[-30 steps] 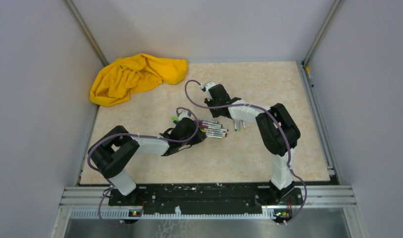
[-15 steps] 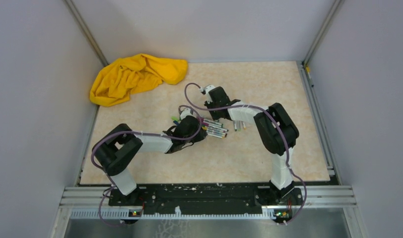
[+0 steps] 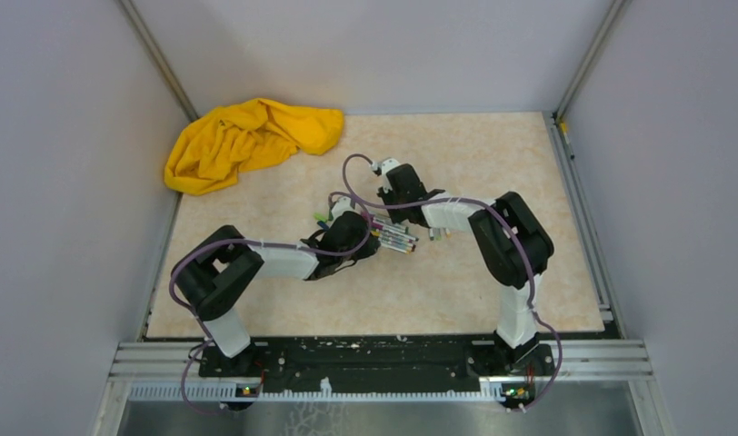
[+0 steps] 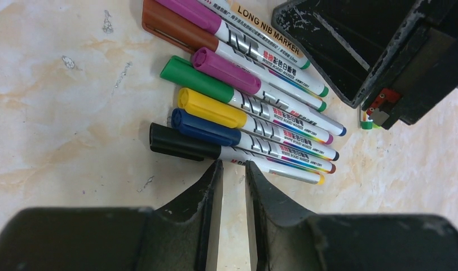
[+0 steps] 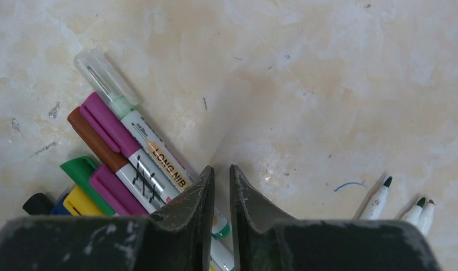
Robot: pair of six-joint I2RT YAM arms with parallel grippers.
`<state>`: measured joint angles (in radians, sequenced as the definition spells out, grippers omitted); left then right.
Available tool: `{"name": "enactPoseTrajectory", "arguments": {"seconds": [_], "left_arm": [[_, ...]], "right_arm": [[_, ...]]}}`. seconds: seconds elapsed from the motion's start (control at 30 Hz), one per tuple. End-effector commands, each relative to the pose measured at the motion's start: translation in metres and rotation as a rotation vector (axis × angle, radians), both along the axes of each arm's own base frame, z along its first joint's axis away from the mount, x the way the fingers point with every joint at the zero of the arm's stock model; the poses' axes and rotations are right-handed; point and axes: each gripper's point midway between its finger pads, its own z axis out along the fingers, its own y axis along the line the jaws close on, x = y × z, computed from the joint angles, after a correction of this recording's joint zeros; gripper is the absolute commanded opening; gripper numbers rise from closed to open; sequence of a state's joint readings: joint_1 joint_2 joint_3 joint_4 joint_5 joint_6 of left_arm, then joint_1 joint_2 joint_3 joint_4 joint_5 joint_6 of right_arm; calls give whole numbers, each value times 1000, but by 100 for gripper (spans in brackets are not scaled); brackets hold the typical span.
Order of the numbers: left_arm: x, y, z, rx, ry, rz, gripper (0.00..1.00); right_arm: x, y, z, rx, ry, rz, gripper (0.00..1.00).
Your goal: Open the pen caps
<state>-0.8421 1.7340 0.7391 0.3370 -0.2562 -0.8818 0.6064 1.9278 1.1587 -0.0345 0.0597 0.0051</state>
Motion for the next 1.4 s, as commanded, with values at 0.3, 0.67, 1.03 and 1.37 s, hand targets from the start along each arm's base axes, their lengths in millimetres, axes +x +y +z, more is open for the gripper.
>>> {"name": "enactPoseTrajectory", "arguments": {"seconds": [0.3,0.67,1.03,1.37], "left_arm": [[-10,33,-38,199,63,26,28],[-11,40,-36,216,62,37,28],[-13,46,-34,226,59,51,28],[-12,49,-31,227,56,58,28]], "right_arm": [[-24,-26,-3,-26,37,-77,15],[-35,-32,-6,-6,49,-95,15],[-50,-35,-9,7,58,-112,15],[-61,-32,-3,21,53,-109,15]]}}
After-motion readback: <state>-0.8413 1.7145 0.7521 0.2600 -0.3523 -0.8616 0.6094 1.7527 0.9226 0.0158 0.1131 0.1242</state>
